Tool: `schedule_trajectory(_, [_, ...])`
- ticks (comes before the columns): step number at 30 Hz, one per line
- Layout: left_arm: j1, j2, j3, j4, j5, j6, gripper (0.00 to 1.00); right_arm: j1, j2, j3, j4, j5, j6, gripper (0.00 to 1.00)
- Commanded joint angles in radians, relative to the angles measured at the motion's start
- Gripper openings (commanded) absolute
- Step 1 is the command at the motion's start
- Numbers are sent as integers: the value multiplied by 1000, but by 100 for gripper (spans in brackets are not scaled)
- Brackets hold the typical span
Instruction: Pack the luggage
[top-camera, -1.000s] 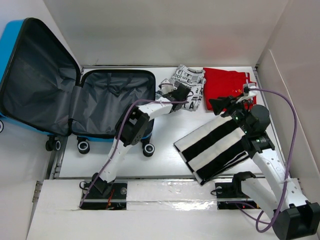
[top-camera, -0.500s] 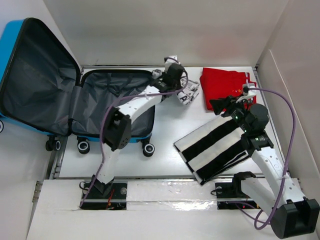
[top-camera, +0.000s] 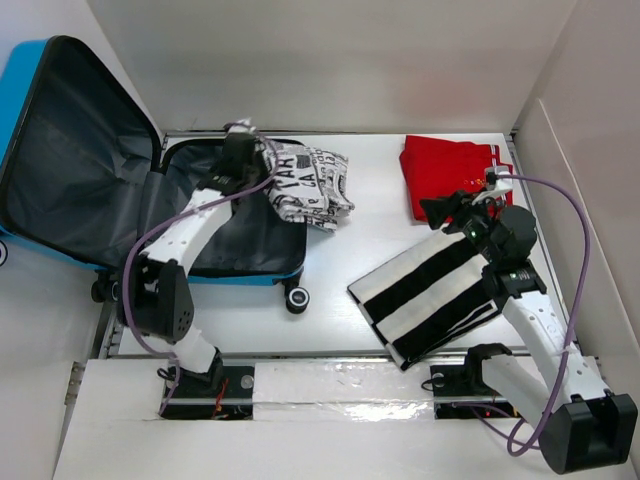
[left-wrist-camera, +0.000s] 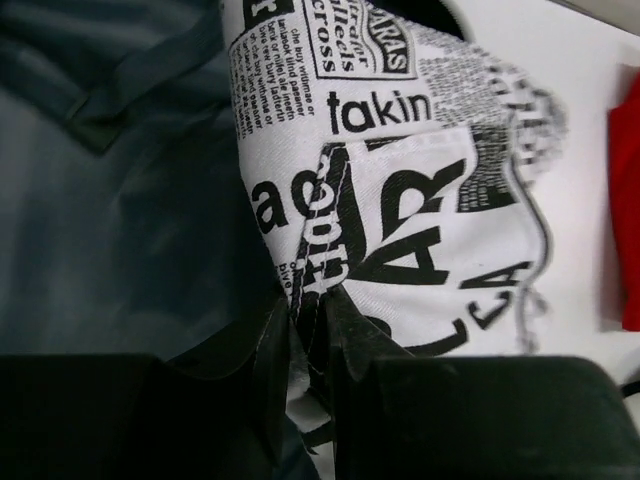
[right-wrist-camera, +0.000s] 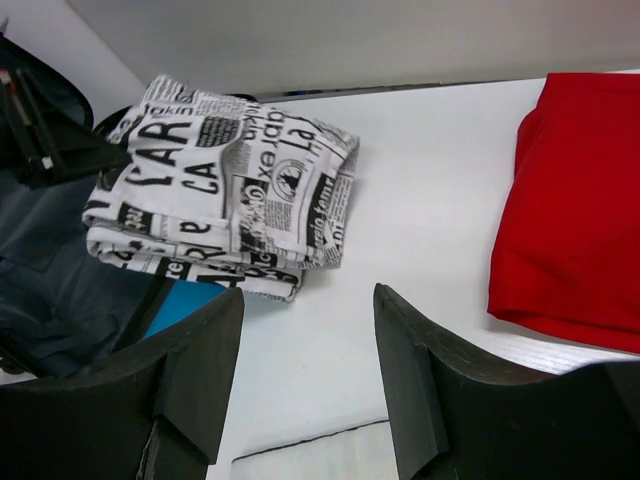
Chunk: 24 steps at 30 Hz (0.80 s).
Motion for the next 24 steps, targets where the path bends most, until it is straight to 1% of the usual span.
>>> schedule_trajectory(1, [136,-162,-155,111,12,-59,0,-6,-11,-4,54,-23,4,61])
schedule_trajectory(2, [179,-177,-200,148,36,-88,0,-6,-11,-4,56,-25,4,61])
schedule_trajectory(3, [272,-187,-236,163,94,-101,0,-6,-11,-4,56,-26,3,61])
schedule_trajectory(4, [314,-194,-297,175,139,-107,0,-15,-9,-5,57,-28,1,61])
schedule_trajectory(5, [376,-194,-322,185,168,-105,0,-15,-8,-4,57,-34,-2,61])
schedule_trajectory(6, [377,-188,-340,185,171,-98,0,-15,-6,-4,57,-34,-3,61])
schedule_trajectory(7, [420,-172,-366,183,170,-86,0,-15,-6,-4,57,-34,-5,61])
schedule_trajectory(9, [446,-139,-382,185,184,-46,0,-15,-3,-5,57,-29,-5,61])
schedule_trajectory(13, [504,-20,-406,169,210,-17,0,-15,6,-4,57,-28,-11,61])
schedule_trajectory(15, [527,-7,-419,165,190,-15,0,-15,12,-1,56,-29,-12,61])
schedule_trajectory(17, [527,-24,-413,150,167,-26,1,-15,25,-1,57,-29,-12,62])
schedule_trajectory(18, [527,-35,-405,140,153,-35,19,-15,32,-1,59,-28,-12,62])
schedule_trajectory(19, [527,-68,-391,136,147,-55,28,-15,43,1,57,-28,-14,60])
schedule_trajectory(20, [527,-90,-385,128,136,-69,37,-15,49,1,56,-23,-16,50])
schedule_trajectory(21, [527,-114,-379,123,107,-82,50,-15,57,2,56,-21,-17,42])
schedule_trajectory(22, [527,-169,-373,122,90,-98,55,-15,64,6,53,-18,-19,28])
schedule_trajectory(23, [527,-197,-374,137,70,-119,59,-15,81,7,50,-15,-22,9])
schedule_trajectory(24, [512,-226,-374,152,72,-127,62,-15,91,12,43,-2,-31,4])
